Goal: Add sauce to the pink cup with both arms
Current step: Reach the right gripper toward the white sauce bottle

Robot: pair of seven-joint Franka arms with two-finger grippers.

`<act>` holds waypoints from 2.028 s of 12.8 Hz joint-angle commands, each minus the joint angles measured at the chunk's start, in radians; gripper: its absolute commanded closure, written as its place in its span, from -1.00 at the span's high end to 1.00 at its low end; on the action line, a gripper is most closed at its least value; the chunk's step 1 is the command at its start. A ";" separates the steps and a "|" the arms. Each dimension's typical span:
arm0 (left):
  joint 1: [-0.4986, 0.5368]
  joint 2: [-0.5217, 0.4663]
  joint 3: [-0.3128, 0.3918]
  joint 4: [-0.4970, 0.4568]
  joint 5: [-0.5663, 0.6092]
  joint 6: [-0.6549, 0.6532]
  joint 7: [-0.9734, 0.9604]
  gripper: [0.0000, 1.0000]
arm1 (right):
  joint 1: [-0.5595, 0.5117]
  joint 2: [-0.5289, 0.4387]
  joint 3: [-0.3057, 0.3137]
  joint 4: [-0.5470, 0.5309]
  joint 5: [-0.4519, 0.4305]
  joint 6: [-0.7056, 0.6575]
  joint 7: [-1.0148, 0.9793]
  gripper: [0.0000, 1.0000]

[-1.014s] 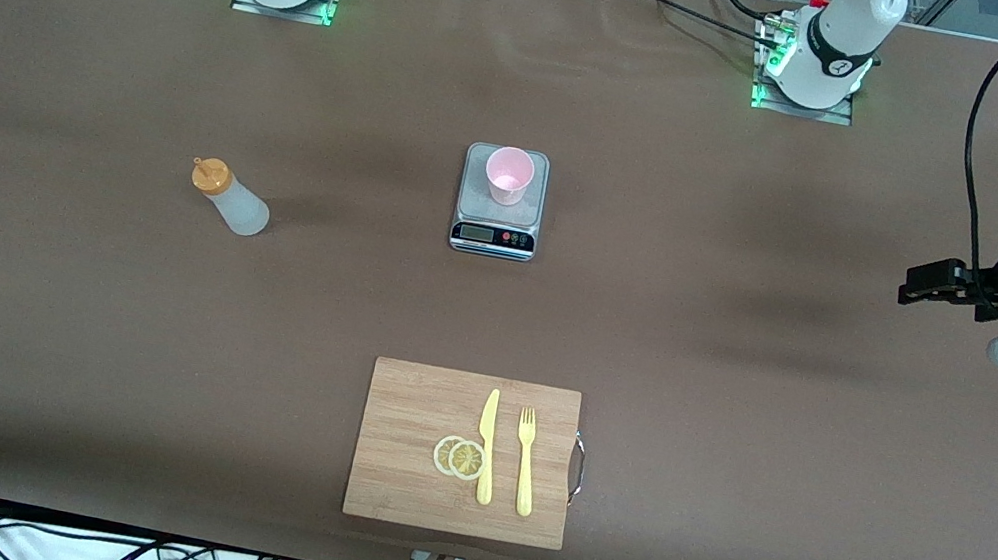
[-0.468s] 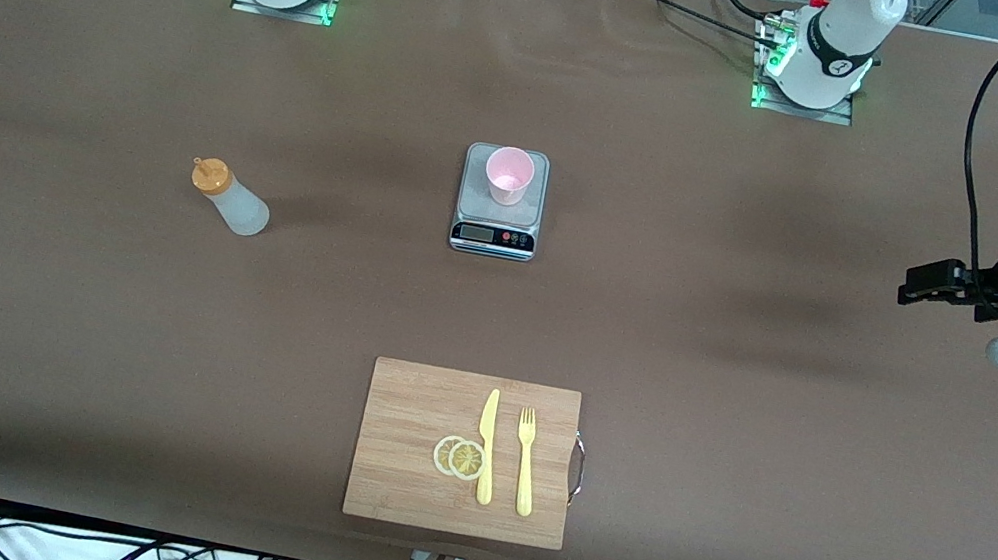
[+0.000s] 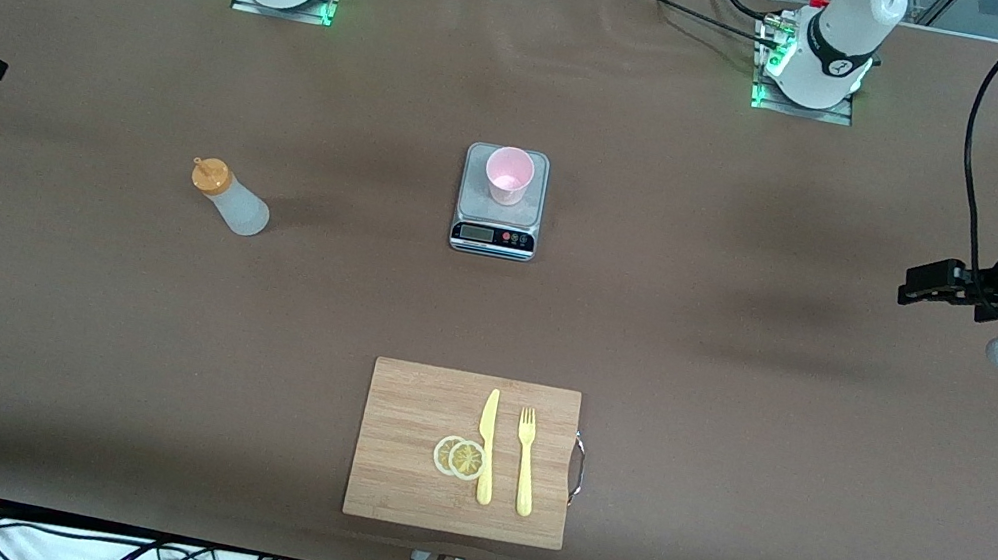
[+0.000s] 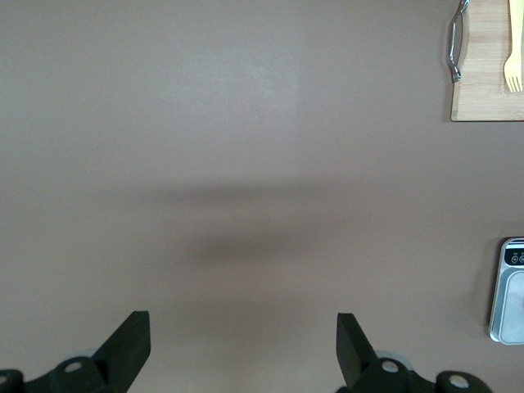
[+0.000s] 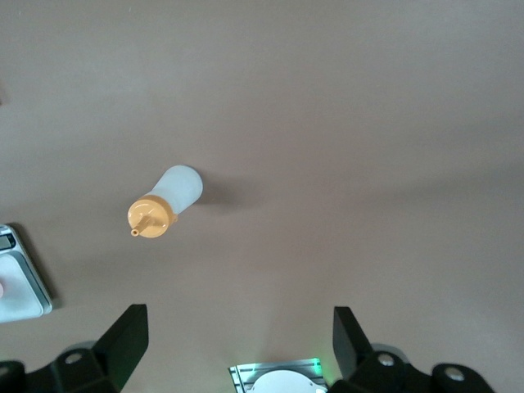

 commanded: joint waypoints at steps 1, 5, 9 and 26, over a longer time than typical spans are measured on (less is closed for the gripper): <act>0.003 0.004 -0.003 0.015 0.010 -0.015 0.022 1.00 | 0.058 0.015 0.002 -0.003 0.005 -0.008 -0.007 1.00; 0.005 0.004 -0.003 0.015 0.010 -0.015 0.022 1.00 | 0.076 0.070 0.009 -0.012 0.011 -0.020 -0.092 1.00; 0.005 0.006 -0.001 0.015 0.013 -0.014 0.023 1.00 | 0.076 0.093 0.007 -0.050 0.017 0.024 -0.451 1.00; 0.005 0.007 -0.001 0.015 0.010 -0.014 0.023 1.00 | -0.145 0.316 -0.008 -0.285 0.747 0.173 -1.901 1.00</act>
